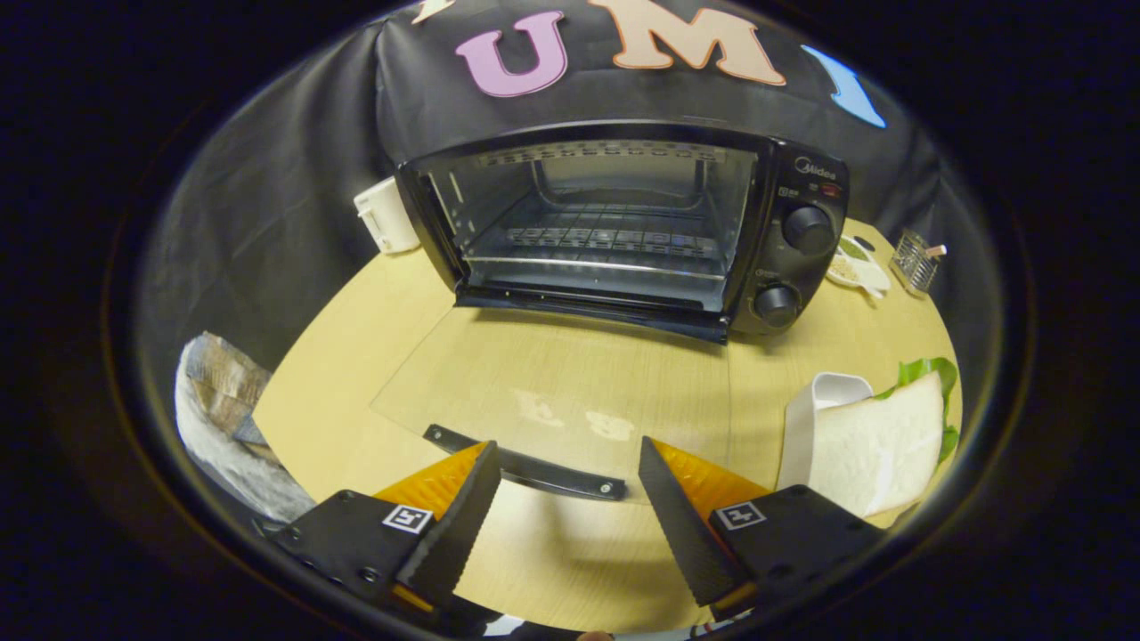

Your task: Open the toaster oven, put the food inside, and close the toaster oven door.

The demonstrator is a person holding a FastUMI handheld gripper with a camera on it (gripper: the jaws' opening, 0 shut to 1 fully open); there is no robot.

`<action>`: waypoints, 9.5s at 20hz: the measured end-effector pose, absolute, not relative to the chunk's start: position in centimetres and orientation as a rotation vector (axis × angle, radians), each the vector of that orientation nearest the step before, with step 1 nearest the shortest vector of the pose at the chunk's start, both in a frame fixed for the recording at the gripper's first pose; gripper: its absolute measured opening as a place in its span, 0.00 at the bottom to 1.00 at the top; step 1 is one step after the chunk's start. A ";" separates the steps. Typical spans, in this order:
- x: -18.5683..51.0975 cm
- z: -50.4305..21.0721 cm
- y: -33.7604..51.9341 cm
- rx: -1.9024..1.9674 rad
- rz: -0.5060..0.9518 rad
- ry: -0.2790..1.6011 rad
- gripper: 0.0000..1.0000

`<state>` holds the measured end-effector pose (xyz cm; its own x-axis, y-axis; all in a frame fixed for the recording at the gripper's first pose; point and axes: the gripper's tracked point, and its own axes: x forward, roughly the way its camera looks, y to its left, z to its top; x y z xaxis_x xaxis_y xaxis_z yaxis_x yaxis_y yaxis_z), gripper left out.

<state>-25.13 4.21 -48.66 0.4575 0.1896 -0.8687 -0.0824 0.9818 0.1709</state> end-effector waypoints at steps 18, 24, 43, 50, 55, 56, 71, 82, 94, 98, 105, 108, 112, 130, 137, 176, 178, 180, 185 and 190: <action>-20.2 -39.4 -19.8 0.150 -0.259 0.781 0.99; -24.3 -43.3 -21.9 0.225 -0.294 0.882 0.99; -25.0 -44.3 -19.3 0.564 -0.348 0.947 0.28; -22.3 -40.2 -15.8 0.635 -0.302 0.885 0.28; -20.4 -39.5 -9.4 0.790 -0.224 0.896 0.28; -20.0 -39.7 -8.1 0.818 -0.211 0.900 0.28; -11.9 -44.9 5.9 1.092 -0.120 0.838 0.28; -5.8 -48.2 5.7 1.202 -0.167 0.716 0.27; -5.0 -49.4 4.6 0.987 -0.186 0.688 0.61; -5.6 -49.1 2.9 0.855 -0.201 0.678 0.81; -7.5 -48.1 1.0 0.792 -0.196 0.714 0.93; -8.8 -47.5 0.4 0.761 -0.174 0.737 0.97; -10.9 -46.4 0.5 0.730 -0.134 0.775 0.98; -22.2 -45.1 5.1 0.558 0.142 1.071 0.99; -26.3 -46.0 6.9 0.513 0.242 1.194 0.99; -19.0 -42.1 2.9 0.434 0.101 0.997 0.99; -18.3 -42.5 3.2 0.430 0.103 0.996 1.00; -17.7 -42.2 3.1 0.431 0.099 0.986 1.00; -16.3 -41.6 3.0 0.443 0.086 0.961 1.00; -14.3 -40.8 2.6 0.426 0.079 0.923 1.00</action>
<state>-14.27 2.62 -40.77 0.6066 0.2466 -0.7558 0.1141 0.9138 0.3897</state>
